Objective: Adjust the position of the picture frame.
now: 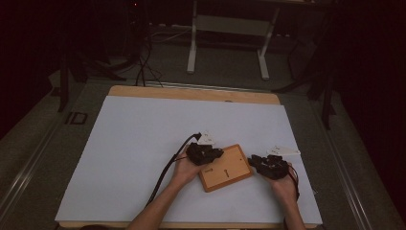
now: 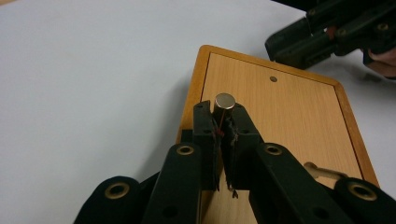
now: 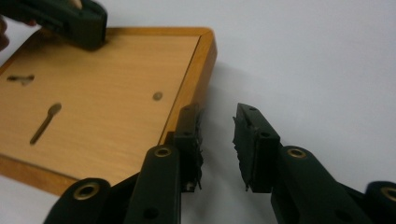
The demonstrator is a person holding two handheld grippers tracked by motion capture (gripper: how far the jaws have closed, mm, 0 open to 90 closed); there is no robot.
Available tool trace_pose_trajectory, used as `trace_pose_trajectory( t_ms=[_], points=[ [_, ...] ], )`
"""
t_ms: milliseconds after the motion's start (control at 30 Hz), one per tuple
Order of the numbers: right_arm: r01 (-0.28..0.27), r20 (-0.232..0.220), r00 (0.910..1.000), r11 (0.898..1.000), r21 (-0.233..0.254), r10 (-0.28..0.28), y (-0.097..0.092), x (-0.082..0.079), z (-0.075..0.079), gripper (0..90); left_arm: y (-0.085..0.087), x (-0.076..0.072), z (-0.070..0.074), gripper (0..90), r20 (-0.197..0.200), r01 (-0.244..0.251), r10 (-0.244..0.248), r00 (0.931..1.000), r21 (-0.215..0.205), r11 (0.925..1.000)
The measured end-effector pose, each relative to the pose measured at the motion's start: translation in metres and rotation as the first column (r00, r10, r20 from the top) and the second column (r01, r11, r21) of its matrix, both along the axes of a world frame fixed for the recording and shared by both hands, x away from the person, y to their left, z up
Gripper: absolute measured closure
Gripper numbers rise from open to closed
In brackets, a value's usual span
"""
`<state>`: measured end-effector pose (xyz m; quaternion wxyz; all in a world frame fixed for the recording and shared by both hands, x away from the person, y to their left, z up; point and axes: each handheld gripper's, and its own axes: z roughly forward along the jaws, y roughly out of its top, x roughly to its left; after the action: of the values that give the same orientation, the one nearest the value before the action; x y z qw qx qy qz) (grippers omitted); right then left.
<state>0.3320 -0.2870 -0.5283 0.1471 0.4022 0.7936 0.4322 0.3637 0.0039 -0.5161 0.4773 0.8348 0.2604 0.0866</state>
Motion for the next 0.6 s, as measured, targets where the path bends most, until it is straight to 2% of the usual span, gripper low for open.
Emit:
trace_pose_trajectory(
  t_ms=[167, 600],
  points=[
    [-0.041, -0.010, 0.9991, 0.999, 0.027, 0.041, 0.010, -0.002, 0.000, 72.2, 0.012, 0.002, 0.003, 84.9, -0.002, -0.002, 0.002, 1.0000, -0.003, 1.0000],
    [-0.141, -0.018, 0.9899, 0.990, -0.011, 0.141, 0.046, -0.009, -0.004, 72.9, 0.039, 0.005, -0.004, 84.8, -0.022, -0.057, 0.057, 0.9981, 0.017, 0.9982]
  ],
)
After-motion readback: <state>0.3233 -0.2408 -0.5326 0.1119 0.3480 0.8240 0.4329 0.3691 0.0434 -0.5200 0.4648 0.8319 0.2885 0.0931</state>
